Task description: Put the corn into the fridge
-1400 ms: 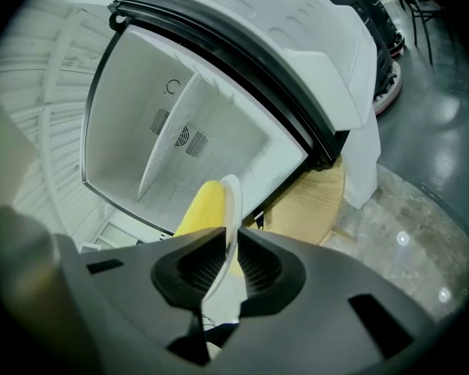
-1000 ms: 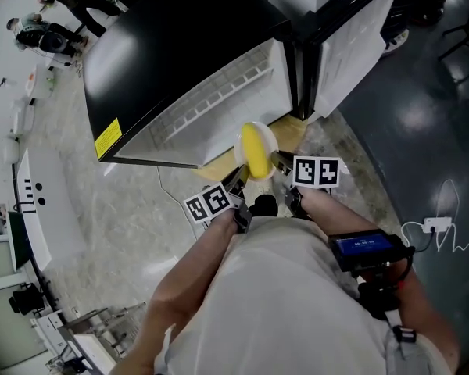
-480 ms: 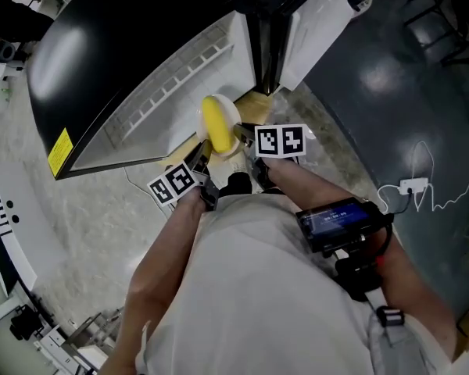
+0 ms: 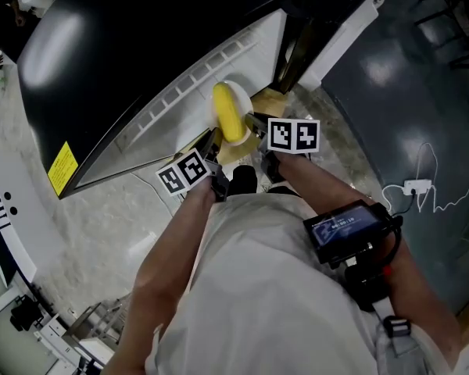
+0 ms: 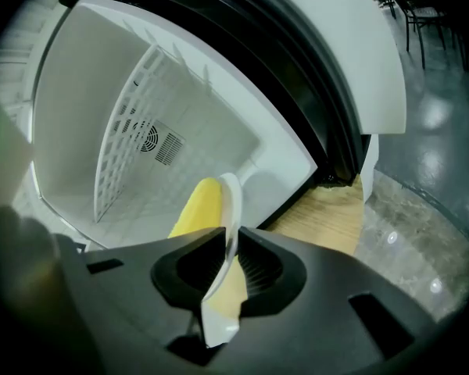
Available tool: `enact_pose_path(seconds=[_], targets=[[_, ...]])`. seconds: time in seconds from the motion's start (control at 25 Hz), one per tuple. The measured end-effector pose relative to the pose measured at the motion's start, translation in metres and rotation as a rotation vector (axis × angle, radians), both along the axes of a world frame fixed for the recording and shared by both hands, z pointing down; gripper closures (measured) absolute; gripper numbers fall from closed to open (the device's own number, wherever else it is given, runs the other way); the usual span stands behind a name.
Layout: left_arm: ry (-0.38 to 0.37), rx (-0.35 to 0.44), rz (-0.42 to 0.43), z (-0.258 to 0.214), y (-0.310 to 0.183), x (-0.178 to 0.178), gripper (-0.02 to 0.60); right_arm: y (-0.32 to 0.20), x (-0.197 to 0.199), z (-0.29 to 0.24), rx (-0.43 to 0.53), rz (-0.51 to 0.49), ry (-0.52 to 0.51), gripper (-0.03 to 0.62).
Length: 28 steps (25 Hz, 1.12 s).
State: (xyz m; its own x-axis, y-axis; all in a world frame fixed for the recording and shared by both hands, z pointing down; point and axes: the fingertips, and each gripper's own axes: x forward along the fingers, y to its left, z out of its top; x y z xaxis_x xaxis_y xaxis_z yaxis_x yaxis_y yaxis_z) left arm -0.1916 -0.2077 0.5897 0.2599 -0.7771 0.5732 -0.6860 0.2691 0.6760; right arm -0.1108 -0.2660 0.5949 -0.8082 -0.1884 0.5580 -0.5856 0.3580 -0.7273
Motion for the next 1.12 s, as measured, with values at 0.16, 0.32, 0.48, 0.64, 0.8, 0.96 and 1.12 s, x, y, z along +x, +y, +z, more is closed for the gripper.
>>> enact_pose_path(seconds=[0.16, 0.32, 0.48, 0.64, 0.8, 0.96, 1.12], targets=[[0.001, -0.01, -0.005, 0.002, -0.013, -0.001, 0.519, -0.013, -0.001, 0.0, 0.009, 0.013, 0.004, 0.542], [-0.01, -0.014, 0.002, 0.007, -0.021, -0.006, 0.519, -0.022, -0.005, 0.006, 0.005, 0.02, 0.002, 0.542], [-0.023, -0.022, 0.014, 0.008, -0.023, -0.006, 0.519, -0.022, -0.006, 0.008, 0.001, 0.027, -0.003, 0.542], [-0.031, -0.031, 0.008, 0.009, -0.028, -0.01, 0.519, -0.027, -0.01, 0.011, -0.005, 0.024, 0.007, 0.542], [-0.044, -0.037, 0.009, 0.019, -0.035, -0.024, 0.518, -0.035, -0.024, 0.022, -0.007, 0.028, 0.013, 0.542], [-0.061, -0.024, -0.001, 0.016, -0.041, -0.024, 0.518, -0.04, -0.023, 0.019, 0.013, 0.029, 0.01, 0.542], [-0.071, -0.015, -0.022, 0.015, -0.049, -0.032, 0.519, -0.048, -0.031, 0.016, 0.035, 0.026, 0.011, 0.542]])
